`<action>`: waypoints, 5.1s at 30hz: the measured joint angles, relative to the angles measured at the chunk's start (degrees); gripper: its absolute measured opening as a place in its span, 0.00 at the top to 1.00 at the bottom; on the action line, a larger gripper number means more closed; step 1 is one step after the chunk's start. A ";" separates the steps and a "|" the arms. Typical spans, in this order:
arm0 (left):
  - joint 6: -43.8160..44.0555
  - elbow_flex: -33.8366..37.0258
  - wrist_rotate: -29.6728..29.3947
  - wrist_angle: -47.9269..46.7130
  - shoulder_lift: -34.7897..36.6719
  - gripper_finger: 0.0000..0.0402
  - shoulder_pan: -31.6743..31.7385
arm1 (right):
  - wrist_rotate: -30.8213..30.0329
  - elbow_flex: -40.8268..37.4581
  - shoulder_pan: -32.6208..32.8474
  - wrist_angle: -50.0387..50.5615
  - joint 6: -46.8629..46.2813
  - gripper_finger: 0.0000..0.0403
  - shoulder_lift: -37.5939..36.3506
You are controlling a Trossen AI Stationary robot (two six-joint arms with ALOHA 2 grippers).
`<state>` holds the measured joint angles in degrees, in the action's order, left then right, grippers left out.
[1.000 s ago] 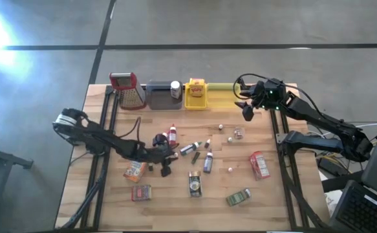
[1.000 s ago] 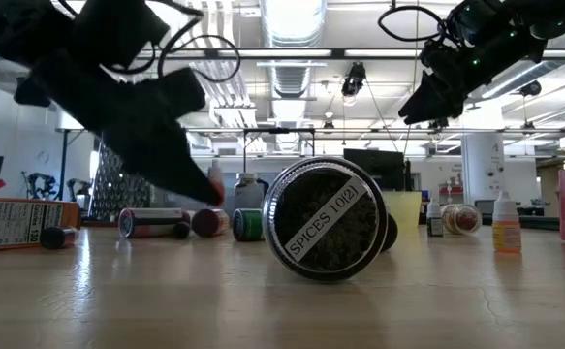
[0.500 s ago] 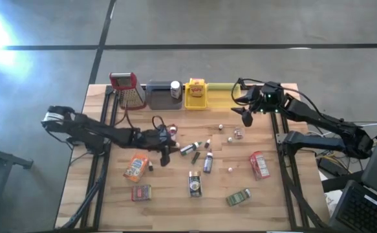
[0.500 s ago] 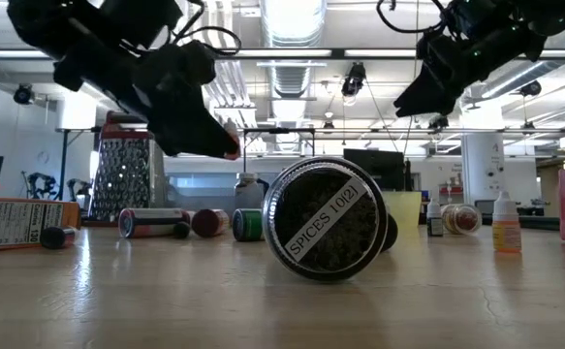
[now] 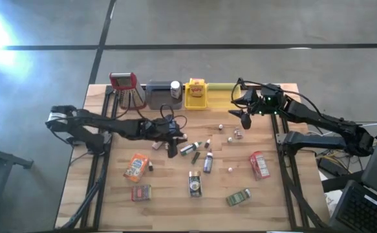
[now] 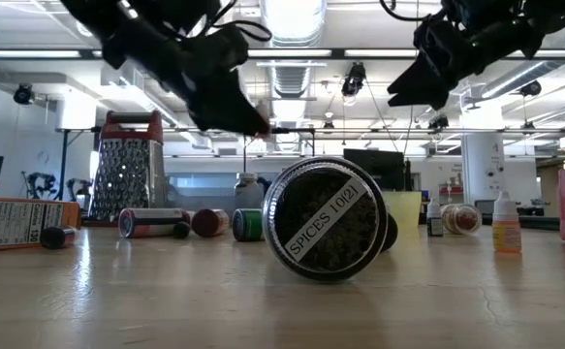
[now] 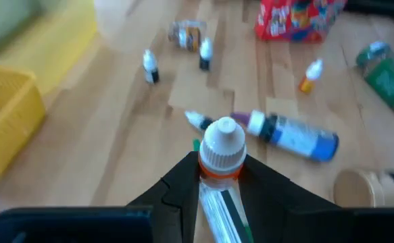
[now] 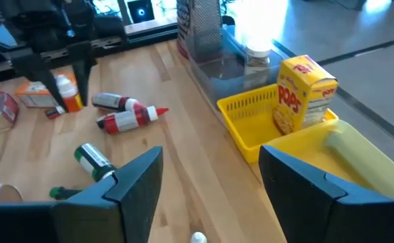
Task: Pick & Place Kitchen Items
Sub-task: Put the orange food coloring bottle into the light yellow bin
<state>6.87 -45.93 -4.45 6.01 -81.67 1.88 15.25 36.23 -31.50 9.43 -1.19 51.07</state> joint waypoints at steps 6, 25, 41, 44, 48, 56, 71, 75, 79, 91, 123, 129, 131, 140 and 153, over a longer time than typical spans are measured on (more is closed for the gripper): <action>-1.18 -2.96 0.41 -1.20 0.00 0.75 2.34 | 0.01 0.00 1.80 -2.08 -0.39 0.37 0.00; -2.81 -11.49 1.92 -12.24 -0.05 0.75 8.72 | 0.25 6.76 10.71 -2.55 -2.34 0.42 0.15; -10.42 -24.27 6.42 -22.94 -0.49 0.75 11.63 | 0.20 13.70 12.14 1.37 -1.78 0.36 5.14; -11.65 -28.37 6.40 -27.58 -2.25 0.75 12.40 | 0.18 16.31 12.14 2.61 -0.38 0.34 7.54; -13.37 -34.41 6.38 -33.48 -6.89 0.75 12.95 | 0.15 20.09 12.14 5.06 1.93 0.34 10.48; -16.49 -42.98 11.46 -37.50 -15.41 0.75 12.90 | -0.17 25.40 12.14 10.26 6.12 0.40 14.67; -22.07 -46.45 19.12 -30.11 -19.70 0.75 12.90 | -0.17 23.85 12.14 11.33 6.69 0.40 16.52; -21.91 -46.41 20.09 -25.96 -19.78 0.75 12.70 | -0.22 23.41 12.14 11.37 6.49 0.38 16.55; -21.26 -46.41 20.14 -23.86 -20.04 0.75 12.55 | -0.22 23.00 12.14 11.24 6.49 0.38 16.55; -17.67 -46.27 19.89 -21.75 -21.68 0.75 12.53 | -0.25 22.77 12.14 10.05 7.61 0.49 16.55; -16.24 -45.86 19.76 -19.73 -21.66 0.75 12.53 | -0.26 22.69 12.12 9.19 8.90 0.84 16.55; -16.26 -45.86 19.76 -19.73 -21.66 0.75 12.53 | -0.26 22.69 12.12 9.18 8.81 0.83 16.55; -16.26 -45.86 19.77 -19.72 -21.66 0.75 12.53 | -0.26 22.69 12.12 9.18 8.78 0.82 16.55; -15.78 -45.99 19.76 -19.90 -21.64 0.74 12.53 | -0.26 22.69 12.12 9.18 8.66 0.85 16.55; -15.39 -47.14 13.60 -29.88 -19.83 0.34 12.79 | -0.31 22.69 12.10 10.54 8.44 0.84 15.95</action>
<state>-8.52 -93.07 9.16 -23.87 -101.50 14.67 14.94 58.92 -19.40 19.97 7.25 67.02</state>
